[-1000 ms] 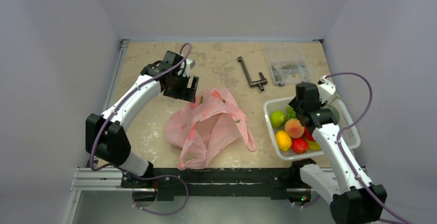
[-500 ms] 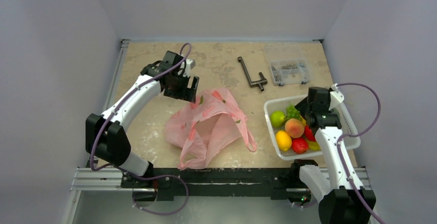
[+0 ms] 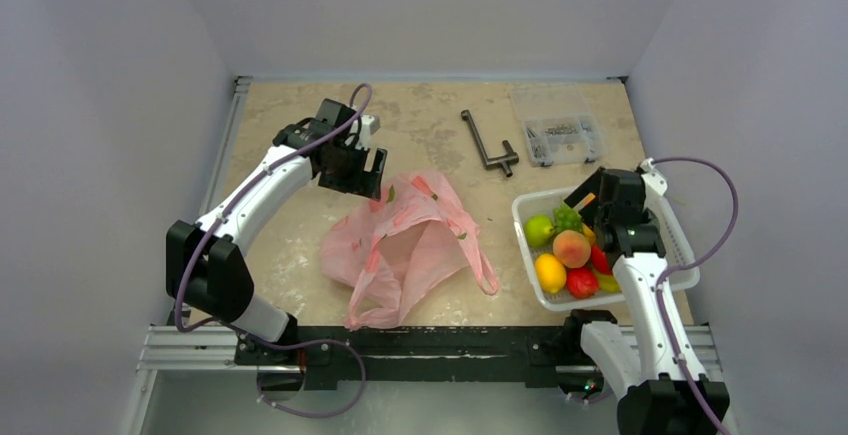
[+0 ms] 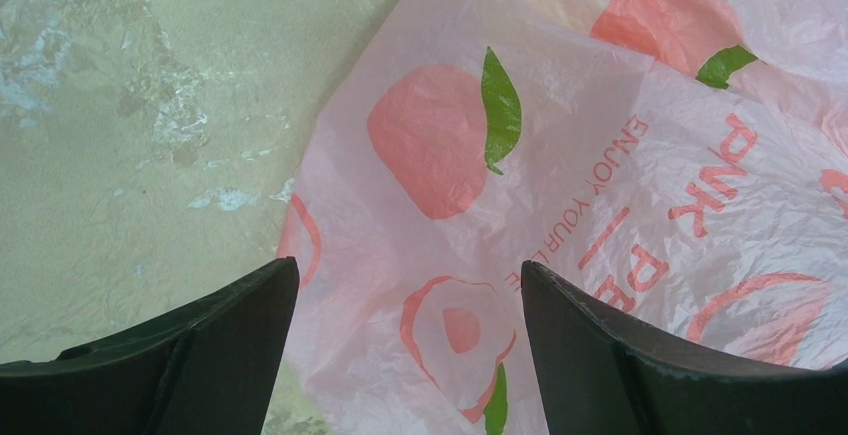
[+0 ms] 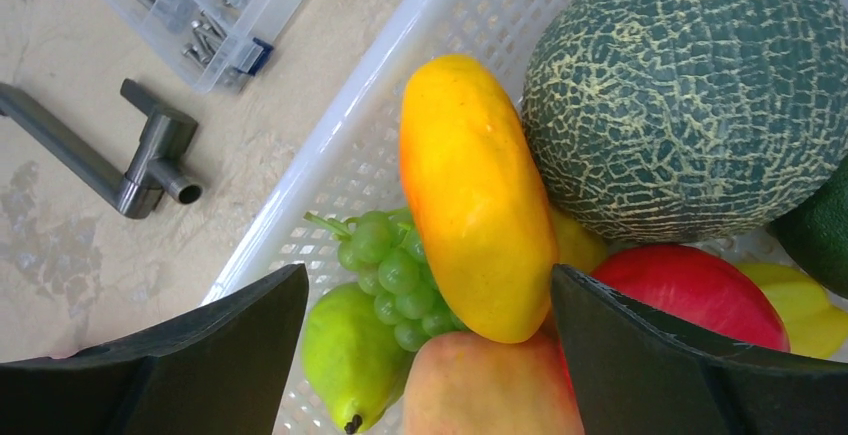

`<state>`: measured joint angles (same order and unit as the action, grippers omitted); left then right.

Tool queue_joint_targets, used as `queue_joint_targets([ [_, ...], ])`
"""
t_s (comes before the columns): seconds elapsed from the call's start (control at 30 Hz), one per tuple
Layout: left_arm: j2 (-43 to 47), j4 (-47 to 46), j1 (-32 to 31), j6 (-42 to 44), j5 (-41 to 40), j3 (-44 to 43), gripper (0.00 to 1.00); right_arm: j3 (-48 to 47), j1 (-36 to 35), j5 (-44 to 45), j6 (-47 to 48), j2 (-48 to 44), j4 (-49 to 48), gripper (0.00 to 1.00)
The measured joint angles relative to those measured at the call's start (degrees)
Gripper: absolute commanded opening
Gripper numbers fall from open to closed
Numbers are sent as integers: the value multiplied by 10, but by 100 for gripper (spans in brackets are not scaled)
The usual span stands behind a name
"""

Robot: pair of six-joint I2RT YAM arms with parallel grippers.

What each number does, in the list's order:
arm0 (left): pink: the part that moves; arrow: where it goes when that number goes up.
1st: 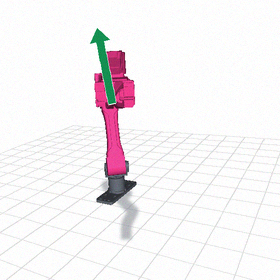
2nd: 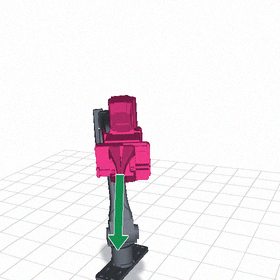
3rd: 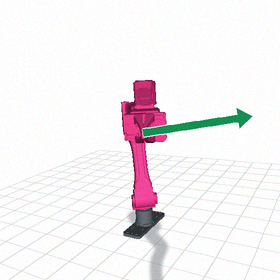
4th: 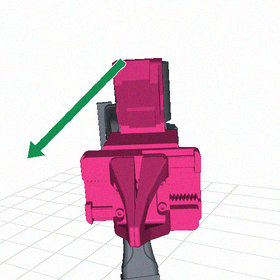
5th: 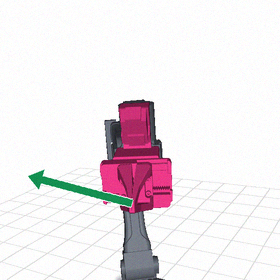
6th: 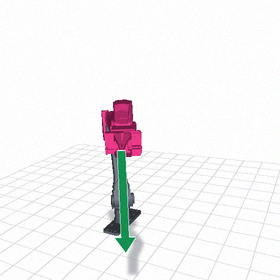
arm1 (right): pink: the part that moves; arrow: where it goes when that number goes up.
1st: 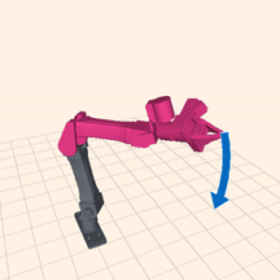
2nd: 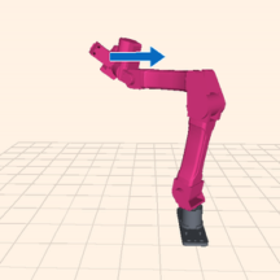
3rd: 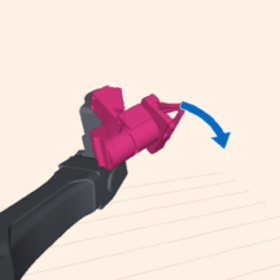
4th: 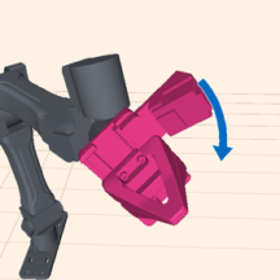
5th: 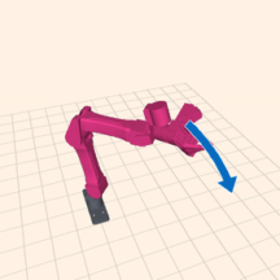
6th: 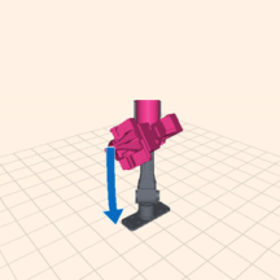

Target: Take the fake fruits out of the plastic bag

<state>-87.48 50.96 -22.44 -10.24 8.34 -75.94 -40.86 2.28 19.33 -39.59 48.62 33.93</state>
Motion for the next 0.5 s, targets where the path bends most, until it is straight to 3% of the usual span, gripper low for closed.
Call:
queue_joint_targets([
  [0.33,0,2,-2,0,5,0,82,-12,-18,-96,63,8,-35,90],
  [0.5,-2,3,-2,0,11,0,82,-37,-187,-104,82,25,-75,90],
])
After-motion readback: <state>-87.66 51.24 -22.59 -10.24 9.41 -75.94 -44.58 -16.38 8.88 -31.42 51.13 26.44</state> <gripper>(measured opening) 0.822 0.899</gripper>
